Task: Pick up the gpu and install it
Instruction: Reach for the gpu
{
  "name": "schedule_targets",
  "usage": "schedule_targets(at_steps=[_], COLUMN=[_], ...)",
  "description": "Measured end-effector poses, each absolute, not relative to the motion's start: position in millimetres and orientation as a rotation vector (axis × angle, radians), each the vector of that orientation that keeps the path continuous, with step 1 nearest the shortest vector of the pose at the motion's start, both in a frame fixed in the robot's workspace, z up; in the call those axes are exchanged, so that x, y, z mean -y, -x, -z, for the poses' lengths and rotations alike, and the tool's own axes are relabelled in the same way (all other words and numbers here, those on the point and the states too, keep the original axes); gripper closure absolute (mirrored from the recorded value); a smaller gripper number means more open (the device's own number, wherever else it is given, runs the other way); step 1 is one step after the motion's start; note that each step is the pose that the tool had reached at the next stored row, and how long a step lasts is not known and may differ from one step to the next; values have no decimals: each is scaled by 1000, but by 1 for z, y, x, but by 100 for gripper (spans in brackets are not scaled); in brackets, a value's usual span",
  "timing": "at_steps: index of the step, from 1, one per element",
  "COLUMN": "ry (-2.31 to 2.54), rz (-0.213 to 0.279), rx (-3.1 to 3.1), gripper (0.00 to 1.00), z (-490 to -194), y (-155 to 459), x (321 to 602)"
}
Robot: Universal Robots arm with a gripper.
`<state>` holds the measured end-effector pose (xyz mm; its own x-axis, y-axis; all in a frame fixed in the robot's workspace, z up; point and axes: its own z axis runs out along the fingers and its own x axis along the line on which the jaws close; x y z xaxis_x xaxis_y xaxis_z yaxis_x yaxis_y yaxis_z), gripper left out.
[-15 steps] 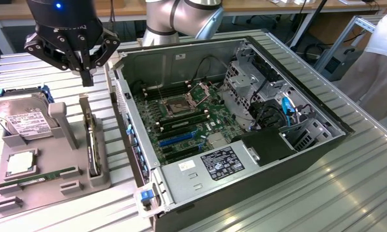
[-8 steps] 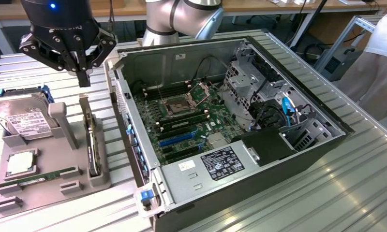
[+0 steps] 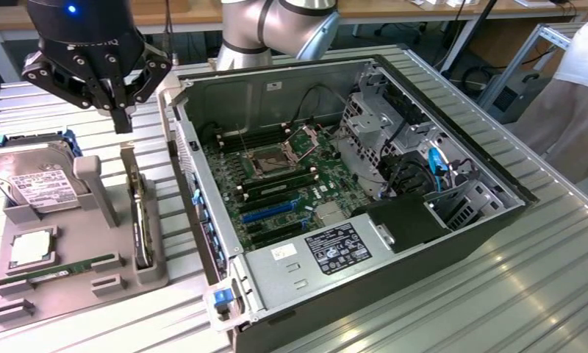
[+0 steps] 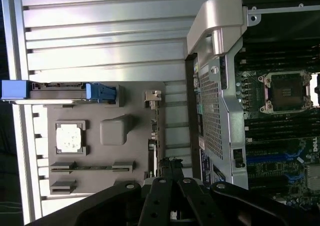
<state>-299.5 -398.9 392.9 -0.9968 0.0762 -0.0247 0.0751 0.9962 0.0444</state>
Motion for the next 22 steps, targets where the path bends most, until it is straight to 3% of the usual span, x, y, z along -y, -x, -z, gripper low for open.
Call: schedule_targets(at_steps=[22], ry=[-118], rz=[-68], rx=[-3112], gripper=[89], z=[-393], y=[315], x=[399])
